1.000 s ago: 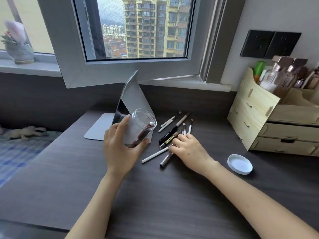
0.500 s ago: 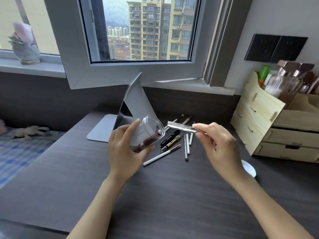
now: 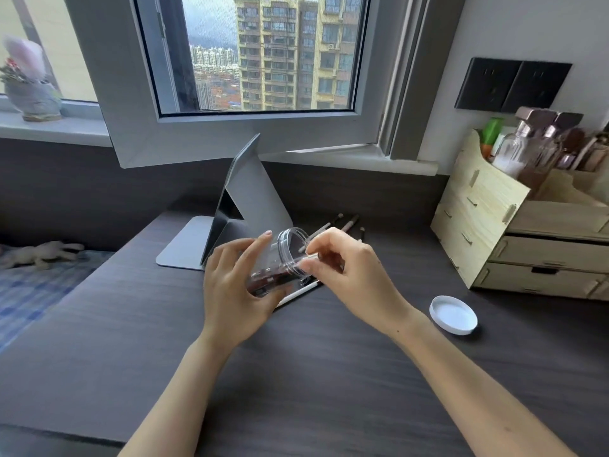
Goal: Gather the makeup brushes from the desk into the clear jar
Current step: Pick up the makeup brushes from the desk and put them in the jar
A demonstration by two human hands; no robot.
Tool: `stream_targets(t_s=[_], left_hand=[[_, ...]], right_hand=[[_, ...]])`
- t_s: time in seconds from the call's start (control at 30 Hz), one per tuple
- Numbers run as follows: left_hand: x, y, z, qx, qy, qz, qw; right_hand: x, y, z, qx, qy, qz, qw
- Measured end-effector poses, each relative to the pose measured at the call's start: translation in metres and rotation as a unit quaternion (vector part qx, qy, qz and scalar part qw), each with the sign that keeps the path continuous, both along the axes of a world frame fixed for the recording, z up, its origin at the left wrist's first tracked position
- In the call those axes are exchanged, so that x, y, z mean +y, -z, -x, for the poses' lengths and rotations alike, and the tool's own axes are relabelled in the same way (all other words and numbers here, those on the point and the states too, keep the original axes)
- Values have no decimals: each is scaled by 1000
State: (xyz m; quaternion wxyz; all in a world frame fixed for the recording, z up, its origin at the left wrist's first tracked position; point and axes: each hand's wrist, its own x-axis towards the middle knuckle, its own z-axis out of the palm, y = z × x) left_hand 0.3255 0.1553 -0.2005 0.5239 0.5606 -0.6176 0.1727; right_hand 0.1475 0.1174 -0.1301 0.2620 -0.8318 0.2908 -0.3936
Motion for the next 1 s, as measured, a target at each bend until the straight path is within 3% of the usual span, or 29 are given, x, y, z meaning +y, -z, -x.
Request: stream_targets(t_s=[0.17, 0.23, 0.3, 0.37, 0.47, 0.77, 0.83, 0.93, 1.0], left_hand=[[-1, 1, 1, 14, 3, -8, 1000], [-1, 1, -1, 41, -13, -19, 999], [-1, 0, -4, 89, -27, -22, 995], [0, -3, -5, 133, -34, -14, 990], [2, -8, -6, 171, -42, 13, 984], [1, -5, -9, 173, -35, 14, 984], [1, -5, -8, 169, -31, 6, 985], [0, -4, -7, 165, -24, -3, 986], [-2, -2, -6, 159, -18, -10, 987]], right_hand=[[-6, 7, -3, 32, 6, 41, 999], [-11, 10, -1, -36, 4, -19, 999], [-27, 22, 1, -48, 83, -8, 995], [-42, 42, 4, 70, 133, 50, 987], [-54, 72, 3, 236, 90, 150, 956], [-70, 75, 9, 394, 86, 393, 827], [-68, 73, 18, 363, 83, 376, 848], [-59, 63, 38, 186, 146, 261, 936], [-50, 46, 56, 76, 177, 171, 966]])
